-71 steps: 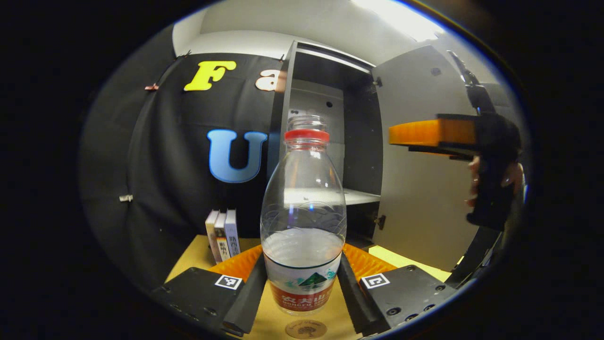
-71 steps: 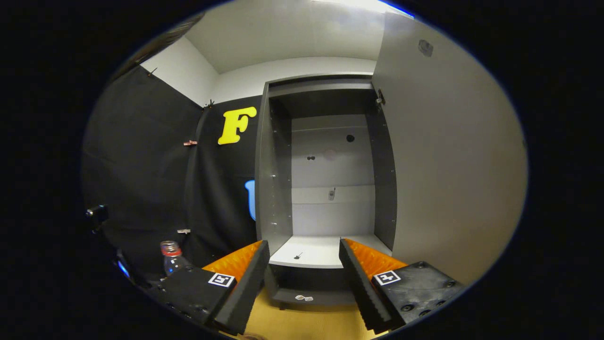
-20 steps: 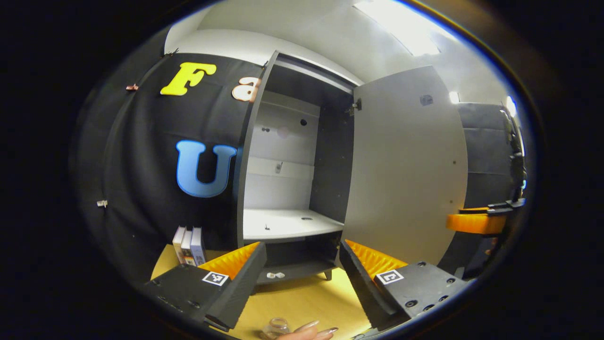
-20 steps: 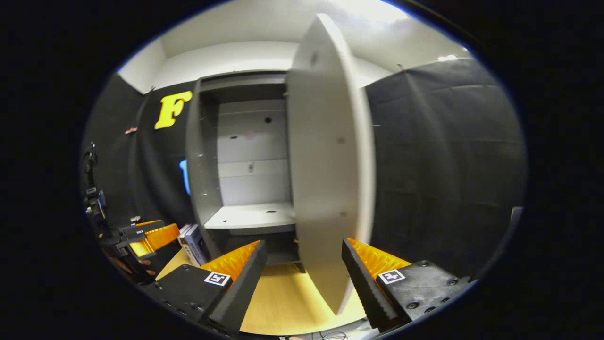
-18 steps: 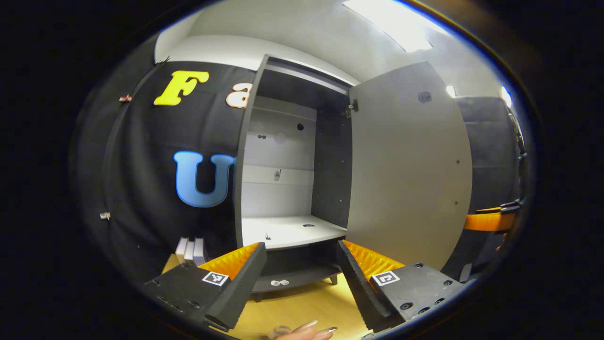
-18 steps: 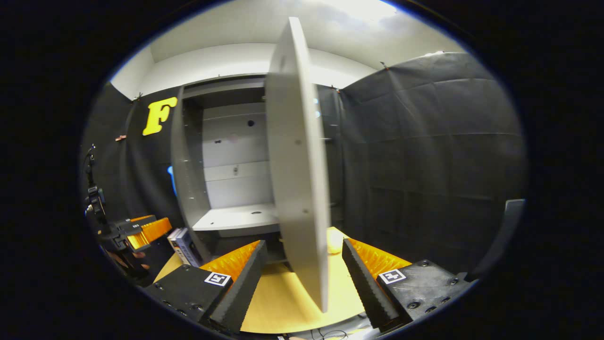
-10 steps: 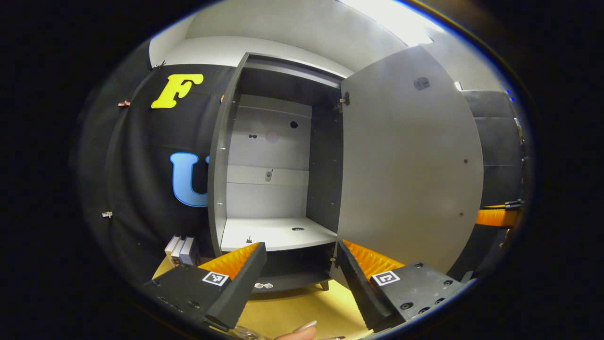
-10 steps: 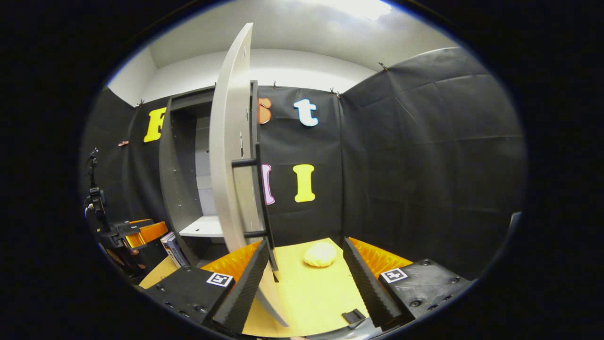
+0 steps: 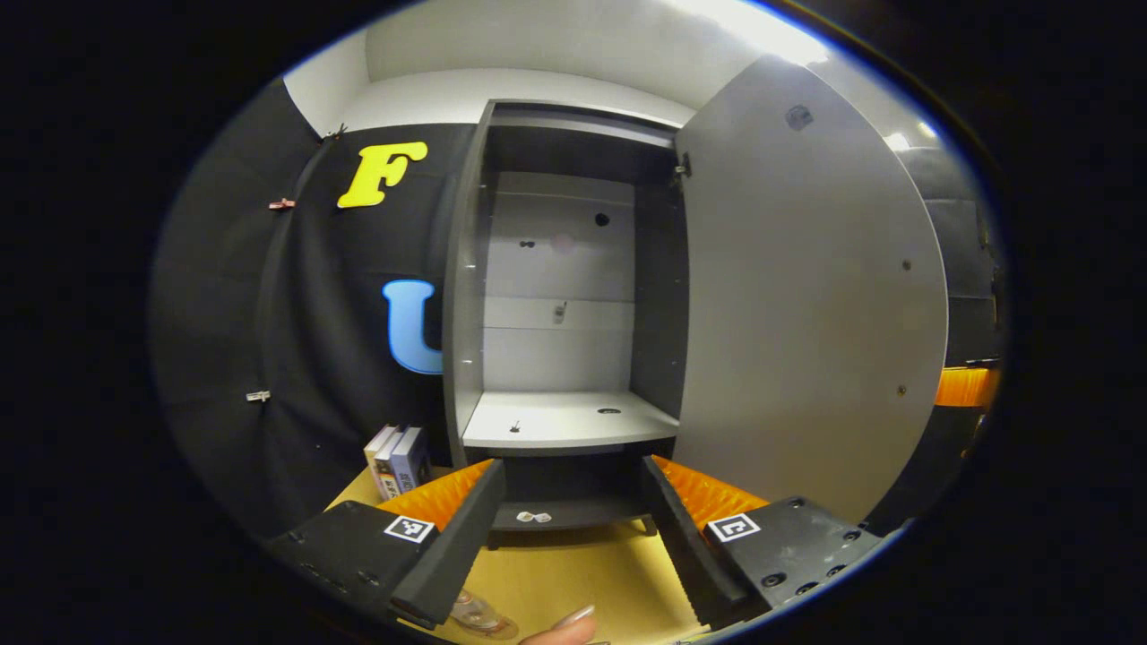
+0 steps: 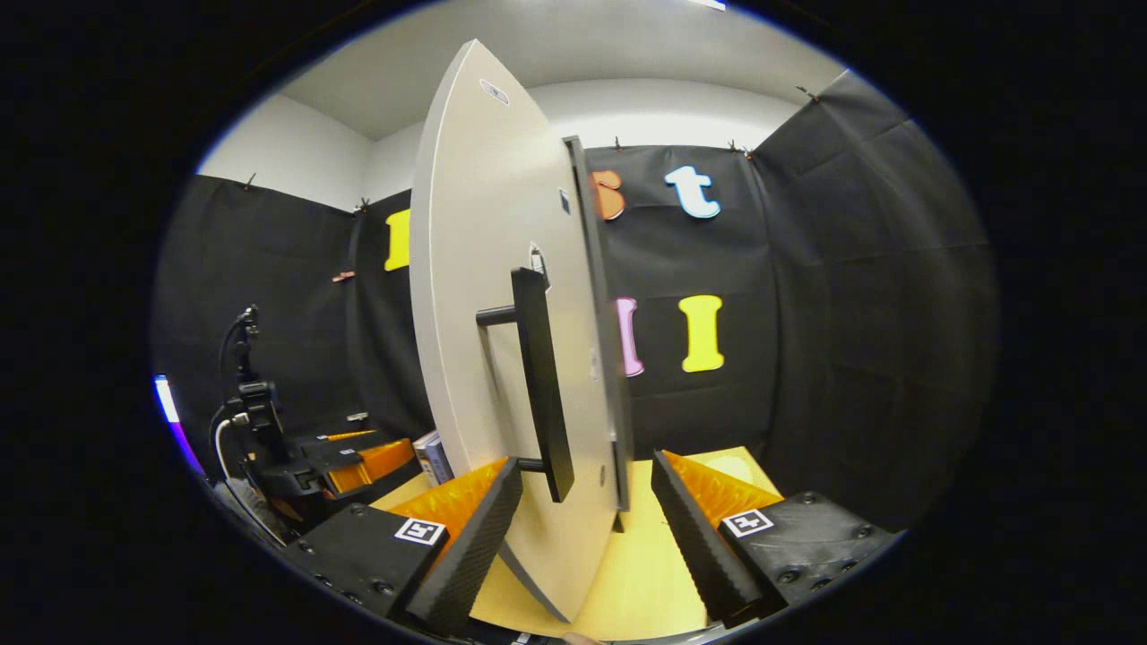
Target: Open the cabinet door with the right hand, grasp the bottle in the cabinet with the left hand and place it on the coaster, then close the cabinet door with the right hand.
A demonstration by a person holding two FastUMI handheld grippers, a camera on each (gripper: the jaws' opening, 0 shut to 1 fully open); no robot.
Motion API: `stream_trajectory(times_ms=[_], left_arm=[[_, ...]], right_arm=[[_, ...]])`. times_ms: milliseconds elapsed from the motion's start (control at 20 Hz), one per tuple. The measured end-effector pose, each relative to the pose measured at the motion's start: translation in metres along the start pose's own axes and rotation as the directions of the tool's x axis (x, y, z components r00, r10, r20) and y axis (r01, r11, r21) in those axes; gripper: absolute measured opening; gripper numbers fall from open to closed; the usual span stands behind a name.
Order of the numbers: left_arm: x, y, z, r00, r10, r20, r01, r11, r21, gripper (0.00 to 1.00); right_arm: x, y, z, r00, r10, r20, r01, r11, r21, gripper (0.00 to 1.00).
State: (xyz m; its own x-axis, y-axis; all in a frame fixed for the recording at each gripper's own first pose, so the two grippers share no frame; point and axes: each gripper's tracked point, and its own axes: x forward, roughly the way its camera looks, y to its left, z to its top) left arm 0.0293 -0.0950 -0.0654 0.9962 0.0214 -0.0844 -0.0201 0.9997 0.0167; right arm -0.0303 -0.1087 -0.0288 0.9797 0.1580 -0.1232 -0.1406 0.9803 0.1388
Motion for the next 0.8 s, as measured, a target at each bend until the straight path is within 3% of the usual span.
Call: stream_trajectory(times_ms=[200, 350, 450, 500, 600, 650, 700, 750, 800], left_arm=[[-0.008, 0.034, 0.005, 0.999, 0.047, 0.005, -0.047, 0.999, 0.016, 0.95], [-0.014, 0.070, 0.008, 0.996, 0.089, -0.006, -0.088, 0.995, 0.043, 0.95], [-0.015, 0.090, 0.010, 0.994, 0.106, -0.007, -0.105, 0.993, 0.049, 0.95], [-0.018, 0.100, 0.012, 0.993, 0.115, -0.003, -0.115, 0.992, 0.048, 0.95], [-0.022, 0.117, 0.014, 0.991, 0.132, 0.000, -0.131, 0.990, 0.051, 0.95], [-0.025, 0.125, 0.016, 0.990, 0.140, 0.004, -0.140, 0.989, 0.055, 0.95], [-0.027, 0.132, 0.018, 0.989, 0.147, 0.009, -0.147, 0.987, 0.062, 0.95], [-0.028, 0.138, 0.021, 0.988, 0.153, 0.014, -0.153, 0.986, 0.068, 0.95], [-0.031, 0.143, 0.022, 0.987, 0.158, 0.019, -0.159, 0.985, 0.072, 0.95]], right_arm=[[0.031, 0.059, -0.020, 0.992, 0.114, -0.049, -0.112, 0.993, 0.041, 0.96], [0.058, 0.094, -0.019, 0.988, 0.148, -0.038, -0.147, 0.989, 0.019, 1.00], [0.077, 0.121, -0.020, 0.989, 0.150, -0.017, -0.150, 0.988, -0.025, 0.96], [0.088, 0.134, -0.020, 0.988, 0.153, -0.004, -0.153, 0.988, -0.039, 0.88], [0.108, 0.169, -0.023, 0.979, 0.206, -0.009, -0.206, 0.978, -0.038, 1.00], [0.113, 0.181, -0.019, 0.974, 0.227, 0.001, -0.226, 0.973, -0.038, 0.98], [0.115, 0.181, -0.014, 0.972, 0.235, 0.018, -0.233, 0.971, -0.052, 0.99], [0.116, 0.175, -0.012, 0.972, 0.235, 0.027, -0.232, 0.970, -0.070, 0.94], [0.117, 0.167, -0.011, 0.974, 0.224, 0.029, -0.221, 0.971, -0.089, 0.98]])
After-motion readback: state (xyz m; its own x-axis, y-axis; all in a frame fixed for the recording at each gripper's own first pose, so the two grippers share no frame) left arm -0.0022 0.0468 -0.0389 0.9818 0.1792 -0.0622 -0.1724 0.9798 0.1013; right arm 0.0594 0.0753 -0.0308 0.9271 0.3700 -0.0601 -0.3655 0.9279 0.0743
